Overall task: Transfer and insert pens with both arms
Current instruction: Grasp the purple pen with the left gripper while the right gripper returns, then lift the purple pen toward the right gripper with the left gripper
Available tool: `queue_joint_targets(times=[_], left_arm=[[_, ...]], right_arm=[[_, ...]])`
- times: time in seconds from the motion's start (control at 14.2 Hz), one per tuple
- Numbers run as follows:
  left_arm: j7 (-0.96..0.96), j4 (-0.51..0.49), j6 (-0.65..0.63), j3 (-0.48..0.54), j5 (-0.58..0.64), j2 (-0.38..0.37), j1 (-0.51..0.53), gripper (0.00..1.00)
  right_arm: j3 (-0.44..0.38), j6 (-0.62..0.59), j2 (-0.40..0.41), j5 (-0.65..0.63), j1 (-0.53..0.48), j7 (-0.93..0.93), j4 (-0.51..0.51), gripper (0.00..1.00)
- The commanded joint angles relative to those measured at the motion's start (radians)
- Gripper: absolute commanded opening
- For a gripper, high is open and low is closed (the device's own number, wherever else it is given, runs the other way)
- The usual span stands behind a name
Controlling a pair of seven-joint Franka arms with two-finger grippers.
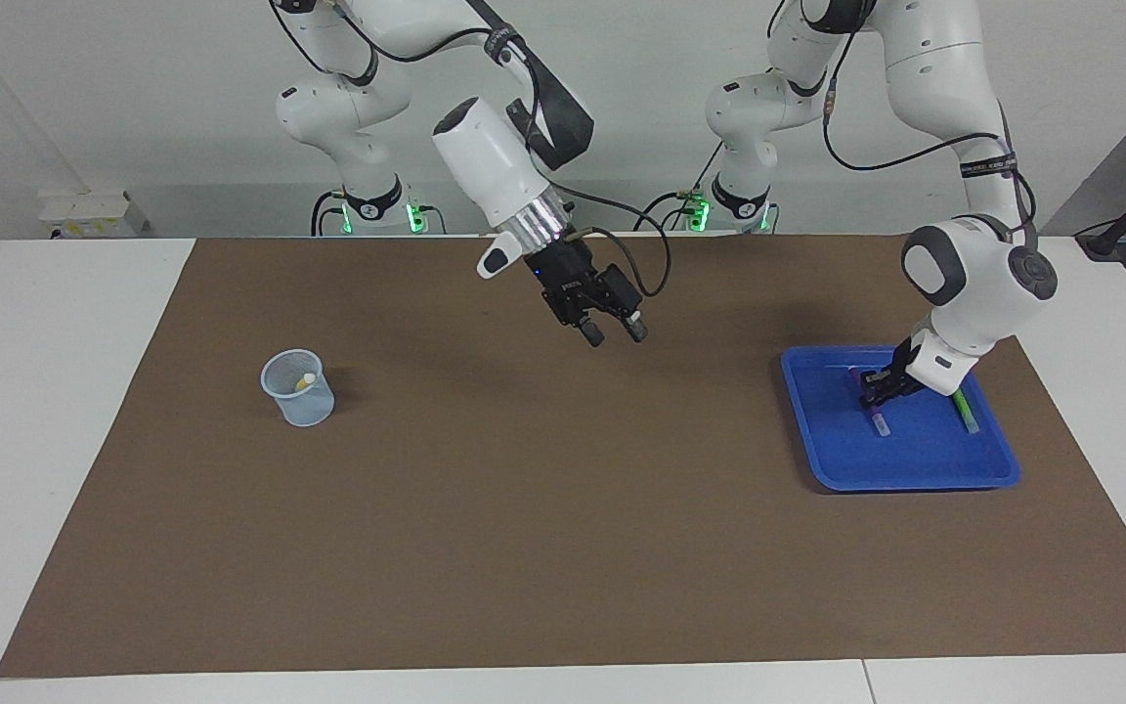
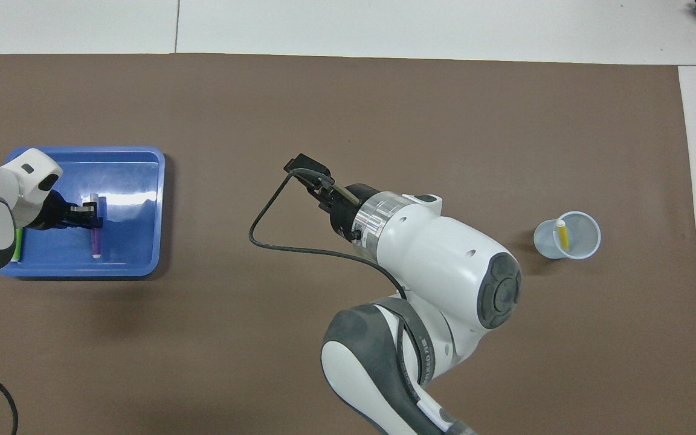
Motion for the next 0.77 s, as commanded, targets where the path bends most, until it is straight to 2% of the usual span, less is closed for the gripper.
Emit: queue_joint_targets(times=[0.0,0.35,0.7], left_arm=[[-0.093,0.086,-0.095,-0.003,0.018,0.002,-0.010,0.00],[-0.335,0.141,-0.196,-0.017,0.004,-0.050,-0.030,0.00],[-0.632,0.152,-0.247,-0.036,-0.174,-0.140,-0.050,0.00]], right_arm=[[0.001,-0.003,0.001,0.025,-0.001,0.004,0.014,1.00],[0.001,-0.003,0.001,0.027,-0.003,0.002,0.017,1.00],[0.001,-0.003,0.007,0.027,-0.004,0.004,0.032,1.00]])
